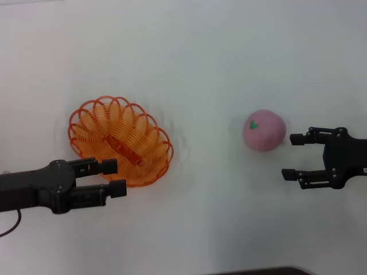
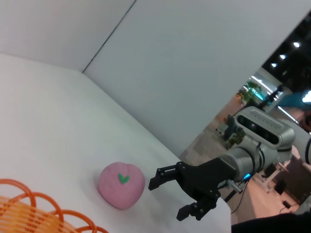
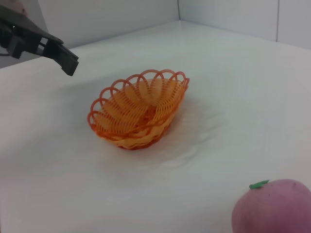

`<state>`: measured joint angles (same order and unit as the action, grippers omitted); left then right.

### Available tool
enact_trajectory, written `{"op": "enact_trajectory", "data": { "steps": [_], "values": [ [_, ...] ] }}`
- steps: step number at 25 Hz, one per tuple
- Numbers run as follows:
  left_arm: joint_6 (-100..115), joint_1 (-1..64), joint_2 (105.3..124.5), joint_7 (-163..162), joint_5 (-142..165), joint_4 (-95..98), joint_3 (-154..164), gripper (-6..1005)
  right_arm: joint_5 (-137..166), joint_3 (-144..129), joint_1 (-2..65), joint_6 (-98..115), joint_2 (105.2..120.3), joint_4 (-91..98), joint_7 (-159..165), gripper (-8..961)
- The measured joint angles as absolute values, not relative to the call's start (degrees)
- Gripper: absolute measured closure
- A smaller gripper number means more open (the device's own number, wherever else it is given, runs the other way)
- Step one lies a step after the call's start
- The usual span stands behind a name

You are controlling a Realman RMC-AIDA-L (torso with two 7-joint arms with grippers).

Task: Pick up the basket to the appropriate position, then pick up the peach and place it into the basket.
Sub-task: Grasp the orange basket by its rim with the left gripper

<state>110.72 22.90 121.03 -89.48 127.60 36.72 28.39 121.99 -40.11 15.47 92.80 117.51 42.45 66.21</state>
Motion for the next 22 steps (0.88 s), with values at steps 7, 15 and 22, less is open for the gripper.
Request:
{"op": "enact_trajectory", "data": {
  "steps": [7,15,22],
  "values": [
    [106.7,23.9,120.55,-97.6,127.6,38.0,28.1,223,122.0,-40.1,15.6,92.8,117.35,42.4,66.5,102],
    [100.8,23.5,121.28,-104.8,127.6,46.2,28.1,222,122.0,-40.1,15.9,92.8,117.33,42.4,66.6,102],
    [96.7,22.6,123.55,-108.4,128.1,57.4,28.9,222,122.0,-40.1,16.1,92.8,117.33,42.4,67.1,102]
  ]
}}
